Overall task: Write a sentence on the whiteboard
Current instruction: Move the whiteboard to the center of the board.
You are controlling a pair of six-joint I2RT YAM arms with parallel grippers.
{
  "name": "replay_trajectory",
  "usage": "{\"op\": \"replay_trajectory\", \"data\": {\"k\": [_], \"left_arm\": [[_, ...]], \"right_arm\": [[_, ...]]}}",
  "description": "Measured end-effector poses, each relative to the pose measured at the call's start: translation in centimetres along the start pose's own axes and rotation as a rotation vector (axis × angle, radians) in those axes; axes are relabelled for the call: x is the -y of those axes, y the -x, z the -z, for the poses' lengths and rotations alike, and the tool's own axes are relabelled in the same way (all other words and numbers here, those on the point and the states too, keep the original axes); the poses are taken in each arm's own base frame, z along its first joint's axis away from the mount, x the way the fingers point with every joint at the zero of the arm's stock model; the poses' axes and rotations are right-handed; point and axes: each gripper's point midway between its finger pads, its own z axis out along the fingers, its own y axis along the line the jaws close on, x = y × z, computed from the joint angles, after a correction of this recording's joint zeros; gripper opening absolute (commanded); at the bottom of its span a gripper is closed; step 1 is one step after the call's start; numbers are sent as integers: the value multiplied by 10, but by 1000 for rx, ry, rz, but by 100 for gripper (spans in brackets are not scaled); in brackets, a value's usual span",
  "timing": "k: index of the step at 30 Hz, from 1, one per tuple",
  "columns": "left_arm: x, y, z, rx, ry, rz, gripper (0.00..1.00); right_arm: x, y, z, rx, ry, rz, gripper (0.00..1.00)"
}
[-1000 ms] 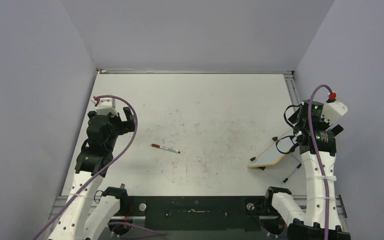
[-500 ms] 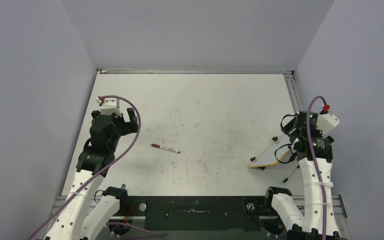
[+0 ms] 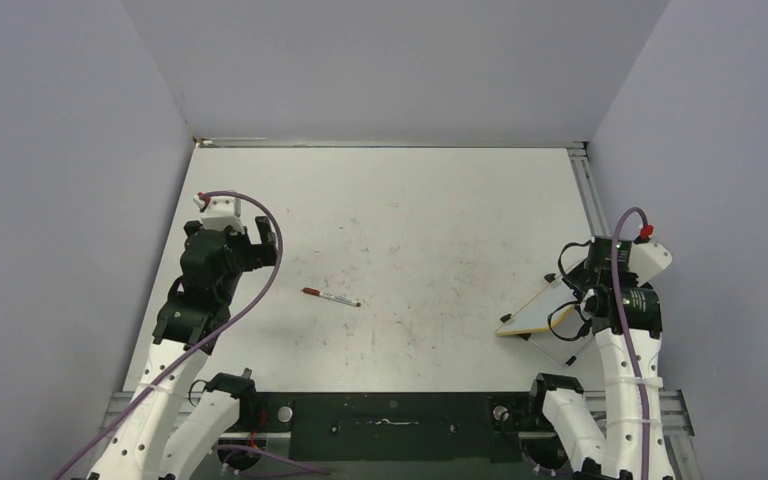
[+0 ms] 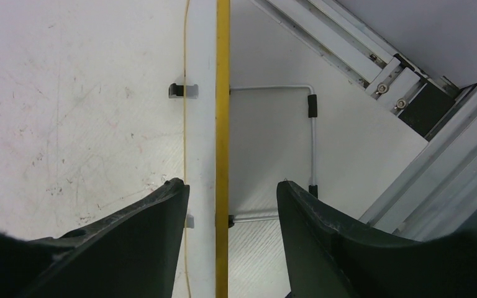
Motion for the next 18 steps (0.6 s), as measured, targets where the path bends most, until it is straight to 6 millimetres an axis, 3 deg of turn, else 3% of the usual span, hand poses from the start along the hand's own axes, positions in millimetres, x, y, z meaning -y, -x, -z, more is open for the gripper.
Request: {"op": "replay_trajectory", "data": {"k": [5, 18], "left_arm": [[1, 0, 0, 0, -2, -1, 96], [5, 0, 1, 1, -15, -6, 96]], "right_arm": [[1, -4, 5, -7, 14, -20, 42], [0, -21, 11, -62, 58, -43, 26]]}}
